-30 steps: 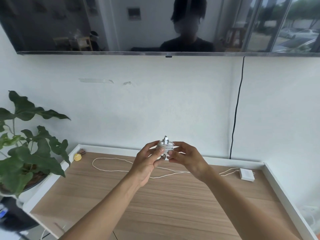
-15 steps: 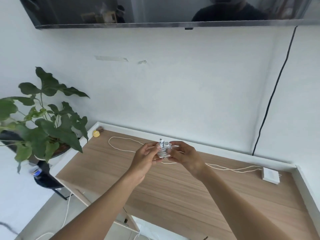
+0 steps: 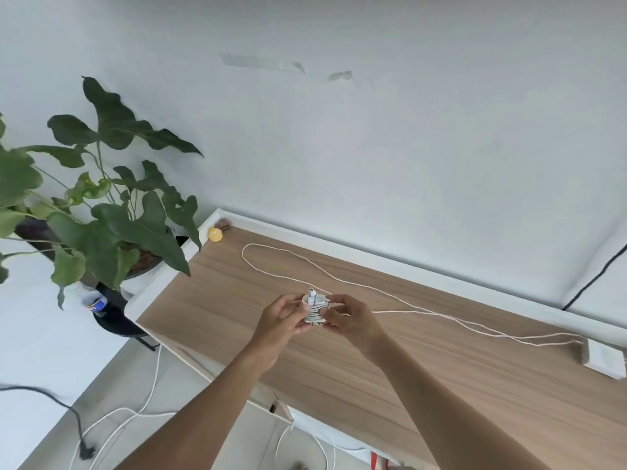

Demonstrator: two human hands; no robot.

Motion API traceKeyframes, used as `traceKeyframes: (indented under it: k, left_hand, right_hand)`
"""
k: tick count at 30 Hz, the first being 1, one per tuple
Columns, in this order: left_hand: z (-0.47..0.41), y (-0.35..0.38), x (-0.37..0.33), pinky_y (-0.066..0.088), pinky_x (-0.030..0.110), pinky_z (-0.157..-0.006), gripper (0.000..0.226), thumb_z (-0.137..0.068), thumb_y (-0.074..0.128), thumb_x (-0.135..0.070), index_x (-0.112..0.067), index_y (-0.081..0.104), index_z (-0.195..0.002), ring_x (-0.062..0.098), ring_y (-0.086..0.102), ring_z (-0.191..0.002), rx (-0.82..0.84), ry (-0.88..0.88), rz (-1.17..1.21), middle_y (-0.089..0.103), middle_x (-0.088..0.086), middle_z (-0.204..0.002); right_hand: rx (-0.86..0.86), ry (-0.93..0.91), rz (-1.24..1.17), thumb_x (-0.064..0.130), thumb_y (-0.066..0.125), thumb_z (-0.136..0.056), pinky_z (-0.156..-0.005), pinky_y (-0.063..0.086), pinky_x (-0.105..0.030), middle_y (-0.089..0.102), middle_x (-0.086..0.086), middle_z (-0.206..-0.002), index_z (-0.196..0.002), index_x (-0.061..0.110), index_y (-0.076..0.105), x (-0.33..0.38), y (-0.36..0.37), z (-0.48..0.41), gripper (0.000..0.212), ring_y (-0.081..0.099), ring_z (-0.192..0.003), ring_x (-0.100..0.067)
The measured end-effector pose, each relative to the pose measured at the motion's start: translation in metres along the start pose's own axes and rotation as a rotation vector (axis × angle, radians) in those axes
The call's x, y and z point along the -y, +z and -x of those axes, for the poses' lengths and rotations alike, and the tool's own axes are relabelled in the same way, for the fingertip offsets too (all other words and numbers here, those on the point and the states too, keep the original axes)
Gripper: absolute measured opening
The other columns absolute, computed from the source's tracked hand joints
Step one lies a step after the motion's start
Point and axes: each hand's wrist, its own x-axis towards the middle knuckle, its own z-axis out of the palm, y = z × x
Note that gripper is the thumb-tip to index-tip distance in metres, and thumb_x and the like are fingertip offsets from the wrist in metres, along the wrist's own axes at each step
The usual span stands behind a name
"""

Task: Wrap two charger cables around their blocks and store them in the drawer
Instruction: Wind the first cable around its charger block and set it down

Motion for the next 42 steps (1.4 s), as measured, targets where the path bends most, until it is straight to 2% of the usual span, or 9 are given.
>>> traceKeyframes:
  k: [4, 8, 13, 17, 21, 26, 32, 37, 42]
  left_hand:
    - [-0.027, -0.04, 0.026, 0.057, 0.032, -0.087, 0.029, -0.09, 0.064, -0.004, -0.009, 0.062, -0.118, 0.021, 0.07, -0.1, 0.012, -0.037, -0.071, 0.068, 0.013, -0.116]
    - [-0.043, -0.072, 0.044, 0.057, 0.031, -0.085, 0.033, -0.087, 0.069, -0.008, -0.017, 0.063, -0.119, 0.017, 0.07, -0.098, -0.001, -0.08, -0.158, 0.065, 0.0, -0.116]
    - [-0.065, -0.098, 0.062, 0.059, 0.031, -0.079, 0.031, -0.087, 0.069, -0.008, -0.02, 0.064, -0.116, 0.018, 0.07, -0.092, -0.029, -0.113, -0.204, 0.068, 0.004, -0.113]
    - [-0.078, -0.113, 0.075, 0.058, 0.028, -0.071, 0.026, -0.087, 0.07, -0.016, -0.023, 0.067, -0.112, 0.018, 0.071, -0.088, -0.026, -0.141, -0.271, 0.07, 0.002, -0.109]
    - [-0.084, -0.119, 0.082, 0.057, 0.032, -0.068, 0.023, -0.088, 0.069, -0.023, -0.021, 0.066, -0.111, 0.012, 0.069, -0.072, -0.02, -0.154, -0.366, 0.072, 0.002, -0.101]
    - [-0.09, -0.128, 0.087, 0.057, 0.033, -0.071, 0.031, -0.081, 0.069, -0.044, -0.031, 0.067, -0.109, 0.013, 0.069, -0.082, 0.013, -0.052, -0.514, 0.071, -0.007, -0.096]
    - [-0.092, -0.128, 0.086, 0.048, 0.021, -0.065, 0.029, -0.084, 0.07, -0.029, -0.028, 0.065, -0.112, 0.006, 0.063, -0.072, 0.059, -0.032, -0.581, 0.071, -0.008, -0.096]
    - [-0.094, -0.123, 0.08, 0.054, 0.025, -0.079, 0.029, -0.082, 0.069, -0.033, -0.024, 0.066, -0.109, 0.005, 0.067, -0.086, 0.048, -0.021, -0.67, 0.071, -0.009, -0.096]
    - [-0.094, -0.118, 0.067, 0.051, 0.032, -0.084, 0.034, -0.084, 0.06, -0.046, -0.023, 0.065, -0.108, 0.013, 0.063, -0.091, -0.043, -0.021, -0.852, 0.066, -0.006, -0.099]
  right_hand:
    - [-0.03, 0.079, 0.055, -0.003, 0.065, -0.085, -0.072, 0.059, -0.024, 0.059, -0.011, -0.083, -0.095, 0.013, 0.062, -0.027, 0.028, -0.034, 0.019, 0.063, -0.072, -0.02]
    - [-0.041, 0.08, 0.196, 0.002, 0.067, -0.084, -0.084, 0.056, -0.043, 0.063, -0.003, -0.088, -0.094, 0.024, 0.062, -0.057, 0.052, -0.057, 0.025, 0.063, -0.077, -0.02]
    - [-0.101, 0.18, 0.118, -0.004, 0.06, -0.088, -0.061, 0.057, -0.02, 0.061, -0.007, -0.09, -0.112, 0.005, 0.057, -0.079, 0.078, -0.078, 0.026, 0.065, -0.065, -0.013]
    - [-0.101, 0.232, 0.069, -0.002, 0.061, -0.088, -0.058, 0.056, -0.022, 0.061, -0.013, -0.092, -0.103, 0.01, 0.059, -0.09, 0.087, -0.089, 0.019, 0.066, -0.062, -0.012]
    - [-0.053, 0.32, 0.035, 0.002, 0.06, -0.09, -0.06, 0.058, -0.024, 0.066, -0.012, -0.083, -0.104, 0.004, 0.058, -0.095, 0.09, -0.096, 0.014, 0.066, -0.064, -0.014]
    - [-0.027, 0.36, 0.026, 0.005, 0.059, -0.091, -0.061, 0.057, -0.025, 0.065, -0.009, -0.077, -0.099, 0.009, 0.059, -0.093, 0.091, -0.098, 0.009, 0.061, -0.066, -0.017]
    - [0.022, 0.413, 0.049, 0.0, 0.055, -0.09, -0.057, 0.047, -0.03, 0.057, -0.008, -0.074, -0.103, 0.006, 0.057, -0.091, 0.078, -0.097, 0.014, 0.049, -0.059, -0.017]
    - [-0.027, 0.423, 0.144, 0.005, 0.055, -0.091, -0.061, 0.052, -0.032, 0.058, -0.008, -0.074, -0.099, 0.007, 0.059, -0.093, 0.067, -0.096, 0.009, 0.054, -0.059, -0.018]
    - [-0.097, 0.37, 0.301, 0.013, 0.049, -0.093, -0.058, 0.047, -0.031, 0.058, -0.006, -0.068, -0.088, 0.01, 0.062, -0.085, 0.052, -0.09, 0.014, 0.054, -0.06, -0.02]
